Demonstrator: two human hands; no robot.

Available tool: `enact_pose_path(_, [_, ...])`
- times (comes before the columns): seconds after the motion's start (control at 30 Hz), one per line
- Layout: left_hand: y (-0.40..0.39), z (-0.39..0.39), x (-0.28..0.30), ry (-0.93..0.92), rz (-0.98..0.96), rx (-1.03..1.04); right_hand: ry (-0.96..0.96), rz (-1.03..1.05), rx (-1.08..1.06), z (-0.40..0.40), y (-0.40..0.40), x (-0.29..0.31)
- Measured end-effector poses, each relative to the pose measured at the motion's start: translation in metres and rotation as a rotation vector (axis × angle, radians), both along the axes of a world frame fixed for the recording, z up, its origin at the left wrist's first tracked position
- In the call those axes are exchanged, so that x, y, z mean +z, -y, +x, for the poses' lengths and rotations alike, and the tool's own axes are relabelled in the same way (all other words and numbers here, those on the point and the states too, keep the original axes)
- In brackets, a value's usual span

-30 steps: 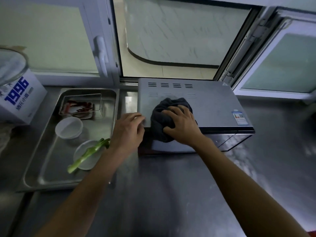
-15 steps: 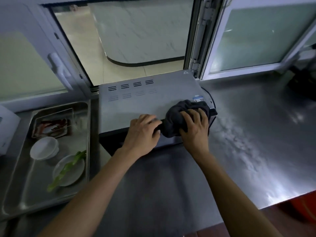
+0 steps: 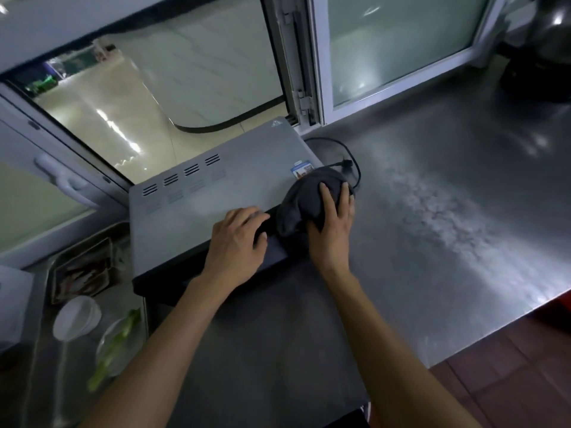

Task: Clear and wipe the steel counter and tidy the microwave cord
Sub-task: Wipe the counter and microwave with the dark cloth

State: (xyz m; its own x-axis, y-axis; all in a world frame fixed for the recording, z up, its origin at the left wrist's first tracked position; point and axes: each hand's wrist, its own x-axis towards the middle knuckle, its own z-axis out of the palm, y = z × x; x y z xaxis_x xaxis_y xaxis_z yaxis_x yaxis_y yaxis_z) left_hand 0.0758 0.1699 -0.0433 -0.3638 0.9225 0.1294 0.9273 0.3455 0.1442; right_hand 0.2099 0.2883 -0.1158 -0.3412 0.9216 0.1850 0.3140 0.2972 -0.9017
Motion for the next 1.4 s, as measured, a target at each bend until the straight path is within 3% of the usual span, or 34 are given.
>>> enact_pose_path(0.23, [0.009,-0.010,-0.005,0.000,0.010,-0.054,-0.114,-0.196,0.060,-0.013,0.025,-0.003])
enact_pose_path(0.63, [0.101,-0.078,-0.003,0.007,0.059,-0.053,-0.284,-0.292,-0.172,-0.071,0.087,-0.005])
enact_pose_path(1.13, [0.196,-0.158,-0.001,0.189,0.087,-0.185,-0.334,-0.279,-0.206,-0.170,0.251,-0.014])
enact_pose_path(1.4, [0.199,-0.164,0.004,0.130,0.012,-0.244,-0.229,-0.315,-0.119,-0.194,0.304,-0.049])
